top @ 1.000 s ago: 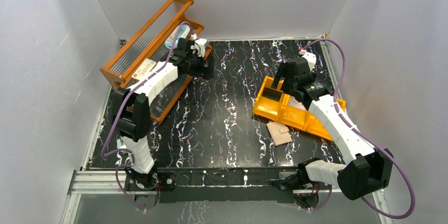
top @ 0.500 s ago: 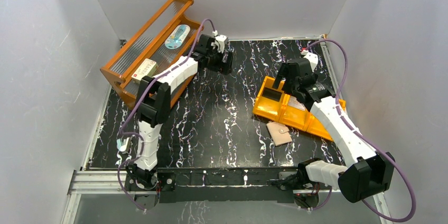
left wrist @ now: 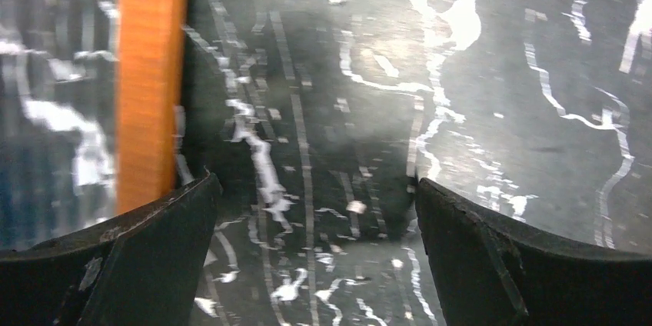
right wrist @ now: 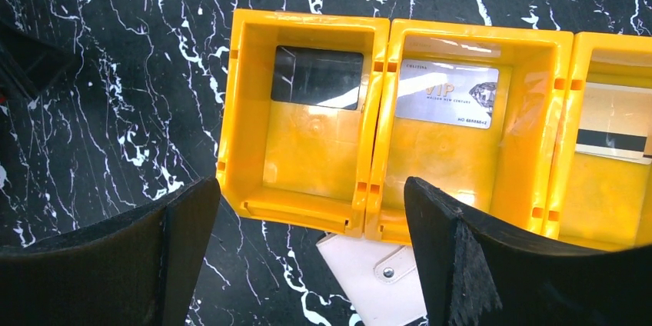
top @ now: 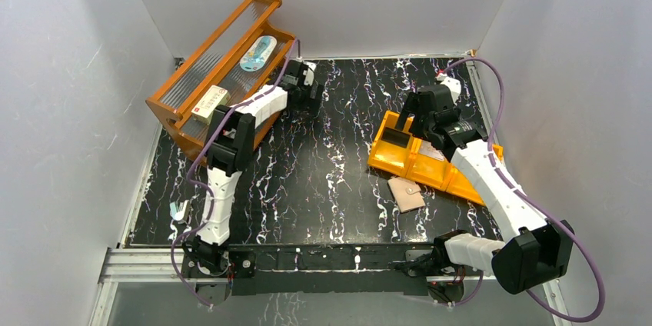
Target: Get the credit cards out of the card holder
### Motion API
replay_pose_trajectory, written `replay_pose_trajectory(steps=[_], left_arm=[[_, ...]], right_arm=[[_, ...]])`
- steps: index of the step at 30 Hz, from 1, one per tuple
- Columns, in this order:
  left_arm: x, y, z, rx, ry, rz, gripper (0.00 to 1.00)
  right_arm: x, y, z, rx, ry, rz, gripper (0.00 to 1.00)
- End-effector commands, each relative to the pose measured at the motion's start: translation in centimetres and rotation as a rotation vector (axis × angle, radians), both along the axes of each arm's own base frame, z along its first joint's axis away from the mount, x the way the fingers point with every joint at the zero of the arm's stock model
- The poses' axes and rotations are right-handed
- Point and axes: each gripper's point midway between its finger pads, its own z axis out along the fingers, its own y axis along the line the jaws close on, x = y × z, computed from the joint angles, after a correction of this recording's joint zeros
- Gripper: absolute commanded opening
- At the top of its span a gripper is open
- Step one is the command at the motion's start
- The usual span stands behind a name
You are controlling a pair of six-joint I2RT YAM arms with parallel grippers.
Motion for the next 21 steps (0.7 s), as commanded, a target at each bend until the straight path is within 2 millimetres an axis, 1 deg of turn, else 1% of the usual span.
replay_pose_trajectory(steps=[1,3,6,7,15,21], left_arm=[[2.5,4.7,1.3,0.062,-0.042,0.121,0.98],[2.7,6.2,1.0,0.077,-0.031,0.164,0.98],[2.2,8.1,0.6,0.080,-0.012,0.222,0.98],[2.0,8.8,0.8,0.089,-0.013,0.246,0.98],[-0.8,13.8,0.3,0.148,0.007,0.410,0.98],[-2.2,15.8,0.8,0.174,0.004,0.428,0.98]], right_arm=[[0.0,0.1,-0.2,0.012,0.013,0.006,0.98],[0.0,0.2,-0.2,0.014,0.017,0.009,0.98],[-0.1,0.3,-0.5,0.014,0.025,0.012,0.98],[0.0,0.3,-0.6,0.015,0.027,0.011,0.98],[0.1,0.7,-1.0,0.024,0.046,0.024,0.98],[-0.1,0.7,-1.2,0.024,0.051,0.025,0.98]])
